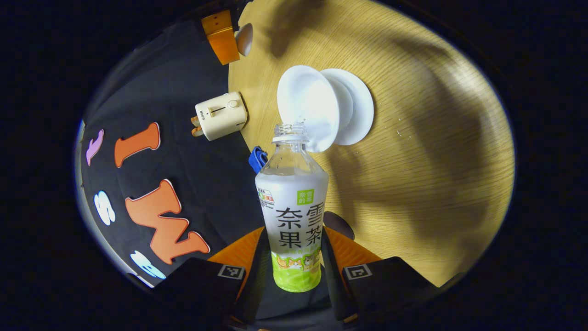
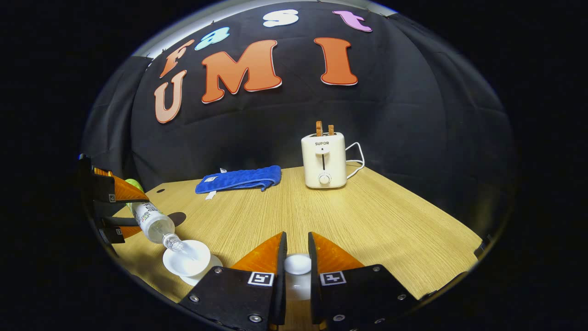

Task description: Open the teacup lid with one hand, grasp the water bottle and pour water into the teacup with the other hand; after pouring, place the water bottle on the coaster and then close the teacup lid.

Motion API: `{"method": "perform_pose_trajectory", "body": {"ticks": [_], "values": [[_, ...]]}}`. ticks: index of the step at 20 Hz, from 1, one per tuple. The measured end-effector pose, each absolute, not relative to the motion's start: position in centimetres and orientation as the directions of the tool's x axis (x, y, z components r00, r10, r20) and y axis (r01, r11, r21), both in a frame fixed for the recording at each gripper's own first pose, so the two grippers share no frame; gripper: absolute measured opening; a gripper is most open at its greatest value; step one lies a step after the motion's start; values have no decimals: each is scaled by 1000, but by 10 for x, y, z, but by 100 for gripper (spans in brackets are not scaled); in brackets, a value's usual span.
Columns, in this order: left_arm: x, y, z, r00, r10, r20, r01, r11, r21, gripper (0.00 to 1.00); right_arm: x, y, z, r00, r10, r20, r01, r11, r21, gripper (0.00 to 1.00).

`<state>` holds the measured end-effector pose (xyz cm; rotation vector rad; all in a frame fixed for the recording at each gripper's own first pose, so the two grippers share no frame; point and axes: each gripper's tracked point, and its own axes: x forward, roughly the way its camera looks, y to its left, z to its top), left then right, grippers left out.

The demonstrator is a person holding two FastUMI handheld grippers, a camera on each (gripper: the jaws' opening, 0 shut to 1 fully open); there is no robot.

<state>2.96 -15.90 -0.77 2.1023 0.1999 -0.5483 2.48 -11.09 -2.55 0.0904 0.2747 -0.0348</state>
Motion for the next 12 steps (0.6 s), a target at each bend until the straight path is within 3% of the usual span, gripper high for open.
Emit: {"method": "perform_pose_trajectory", "body": {"ticks": [2, 3, 12], "values": [[31, -164, -3, 890, -74, -450, 324, -591, 739, 63, 25, -110, -24, 963, -21, -270, 46, 995, 84, 17], [32, -166, 0, 893, -76, -444, 312, -605, 732, 63, 25, -110, -24, 962, -21, -271, 45, 995, 84, 22], [28, -185, 21, 918, -102, -384, 194, -727, 658, 64, 24, -111, -26, 961, -21, -277, 45, 996, 83, 22]]}}
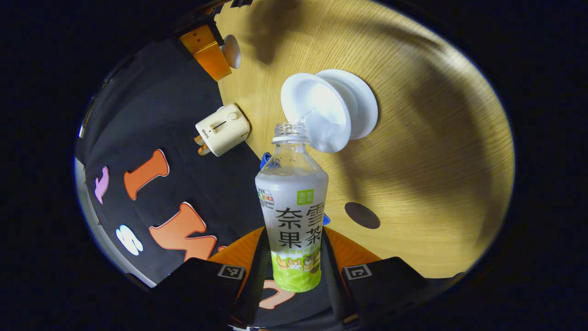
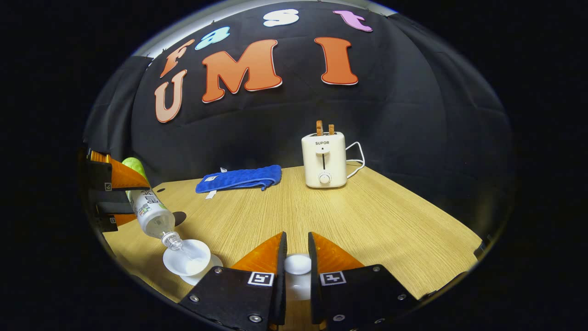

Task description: Open the teacup lid with one hand, grasp the water bottle and pour water into the teacup with the other hand; after pouring, place the water bottle on the coaster and then close the teacup lid.

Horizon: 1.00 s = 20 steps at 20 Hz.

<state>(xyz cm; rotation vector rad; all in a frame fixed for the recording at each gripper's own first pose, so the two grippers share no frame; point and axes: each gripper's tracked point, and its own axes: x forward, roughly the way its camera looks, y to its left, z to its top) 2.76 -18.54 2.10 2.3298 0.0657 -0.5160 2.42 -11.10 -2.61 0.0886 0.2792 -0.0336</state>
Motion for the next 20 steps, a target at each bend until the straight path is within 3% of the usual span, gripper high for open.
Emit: {"method": "perform_pose_trajectory", "body": {"ticks": [5, 12, 17, 20], "values": [[30, -190, 29, 924, -104, -368, 150, -787, 598, 63, 24, -113, -26, 961, -24, -277, 48, 995, 82, 22], [33, -181, 18, 913, -89, -399, 202, -751, 629, 64, 25, -110, -28, 958, -18, -286, 42, 996, 78, 22], [31, -162, -4, 879, -85, -468, 337, -584, 739, 63, 26, -113, -31, 956, -25, -291, 51, 995, 84, 22], [31, -155, -19, 860, -103, -499, 428, -387, 817, 64, 26, -113, -32, 955, -24, -294, 51, 995, 86, 22]]}}
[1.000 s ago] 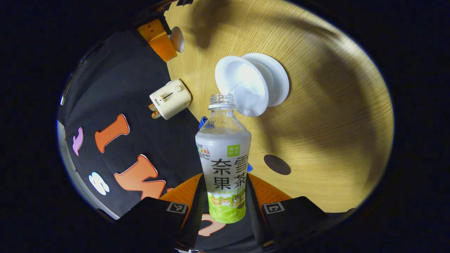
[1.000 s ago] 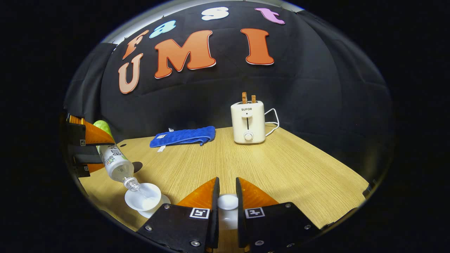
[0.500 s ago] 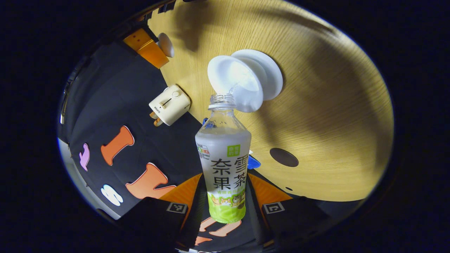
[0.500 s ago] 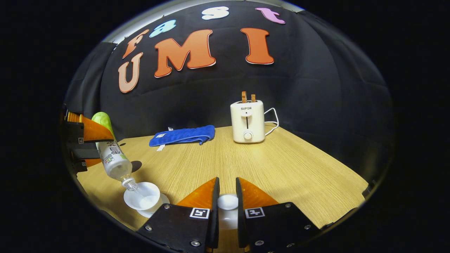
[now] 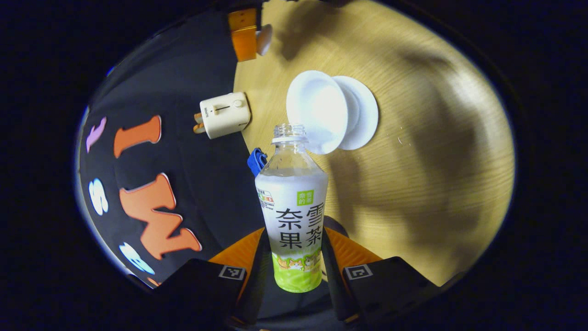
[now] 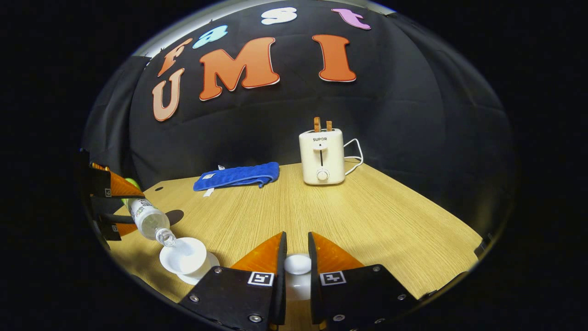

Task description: Open the teacup lid with one hand, grasp the water bottle and pour water into the teacup with the other hand; after pouring, place the water bottle on the coaster and then close the teacup lid.

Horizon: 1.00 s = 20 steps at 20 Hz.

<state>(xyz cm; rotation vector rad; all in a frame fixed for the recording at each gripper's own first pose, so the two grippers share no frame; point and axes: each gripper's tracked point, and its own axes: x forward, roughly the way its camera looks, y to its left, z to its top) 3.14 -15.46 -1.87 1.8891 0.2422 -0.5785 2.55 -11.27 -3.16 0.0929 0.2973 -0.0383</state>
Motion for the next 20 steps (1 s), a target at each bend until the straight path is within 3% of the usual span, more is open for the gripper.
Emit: {"method": "perform_pose_trajectory", "body": {"ticks": [5, 11, 16, 20], "values": [[31, -148, -24, 863, -158, -480, 487, 8, 873, 61, 26, -108, -33, 955, -16, -296, 42, 996, 81, 22], [44, -137, -15, 897, -188, -401, 442, 444, 780, 64, 27, -103, -35, 953, -12, -304, 36, 997, 75, 22], [55, -127, -10, 914, -186, -360, 384, 683, 621, 60, 28, -102, -37, 952, -8, -305, 32, 997, 74, 22], [60, -125, -6, 931, -174, -320, 331, 772, 542, 61, 29, -99, -38, 952, -3, -307, 28, 997, 75, 22]]}}
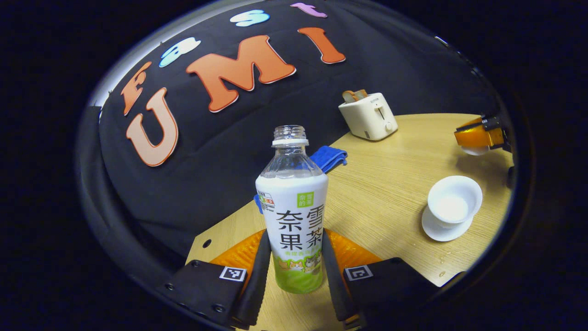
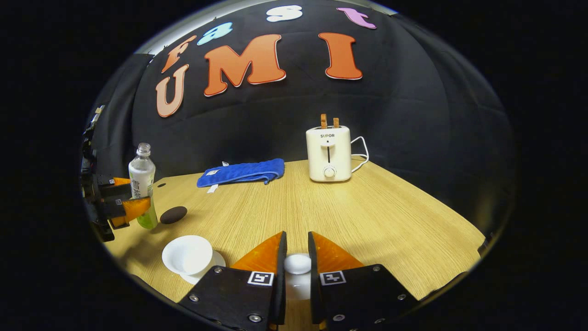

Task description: Open the teacup lid with one hand, grasp the water bottle and pour water into the teacup with the other hand; after pouring, place the water bottle on the coaster and then close the teacup lid.

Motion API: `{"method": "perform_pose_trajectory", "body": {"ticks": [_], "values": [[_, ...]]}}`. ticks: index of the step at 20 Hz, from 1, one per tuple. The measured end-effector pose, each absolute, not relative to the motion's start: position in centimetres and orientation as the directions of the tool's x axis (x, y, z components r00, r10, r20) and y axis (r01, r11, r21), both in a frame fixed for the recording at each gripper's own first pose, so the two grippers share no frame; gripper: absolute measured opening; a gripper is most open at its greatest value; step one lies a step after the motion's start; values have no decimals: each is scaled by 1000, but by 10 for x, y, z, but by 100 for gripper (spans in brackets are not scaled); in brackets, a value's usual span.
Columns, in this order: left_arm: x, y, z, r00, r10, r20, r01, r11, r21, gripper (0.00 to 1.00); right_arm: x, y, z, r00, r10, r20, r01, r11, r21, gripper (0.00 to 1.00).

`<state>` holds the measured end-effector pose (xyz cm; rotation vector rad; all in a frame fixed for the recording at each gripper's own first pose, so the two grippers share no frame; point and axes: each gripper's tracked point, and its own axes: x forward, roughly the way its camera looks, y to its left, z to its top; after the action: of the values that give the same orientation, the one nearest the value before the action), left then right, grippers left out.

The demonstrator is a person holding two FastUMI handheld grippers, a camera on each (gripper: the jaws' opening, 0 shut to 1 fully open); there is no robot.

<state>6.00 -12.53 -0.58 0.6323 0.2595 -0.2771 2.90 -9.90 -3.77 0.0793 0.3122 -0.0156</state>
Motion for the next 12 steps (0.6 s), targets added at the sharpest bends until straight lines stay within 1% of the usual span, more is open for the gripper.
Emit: {"method": "perform_pose_trajectory", "body": {"ticks": [3, 4, 5, 6, 7, 9, 10, 12], "values": [[61, -124, 9, 941, -186, -284, 305, 833, 462, 60, 29, -97, -39, 951, 2, -310, 22, 997, 73, 22], [67, -123, 12, 945, -187, -270, 294, 849, 440, 63, 30, -96, -40, 950, 4, -311, 20, 997, 72, 22], [72, -123, 12, 946, -192, -263, 290, 865, 410, 61, 30, -95, -40, 950, 6, -312, 16, 997, 71, 22], [74, -120, 14, 945, -183, -270, 280, 880, 383, 63, 30, -95, -41, 949, 10, -315, 13, 997, 70, 22], [75, -115, 16, 944, -182, -274, 275, 894, 353, 61, 30, -95, -43, 948, 10, -319, 13, 998, 69, 22], [80, -109, 24, 946, -180, -270, 259, 921, 293, 61, 31, -98, -44, 947, 5, -323, 18, 997, 71, 22], [84, -107, 28, 948, -178, -265, 249, 932, 264, 63, 31, -99, -45, 946, 4, -324, 22, 997, 75, 22], [99, -99, 35, 952, -176, -251, 231, 950, 208, 61, 33, -102, -47, 945, -1, -327, 28, 996, 79, 22]]}}
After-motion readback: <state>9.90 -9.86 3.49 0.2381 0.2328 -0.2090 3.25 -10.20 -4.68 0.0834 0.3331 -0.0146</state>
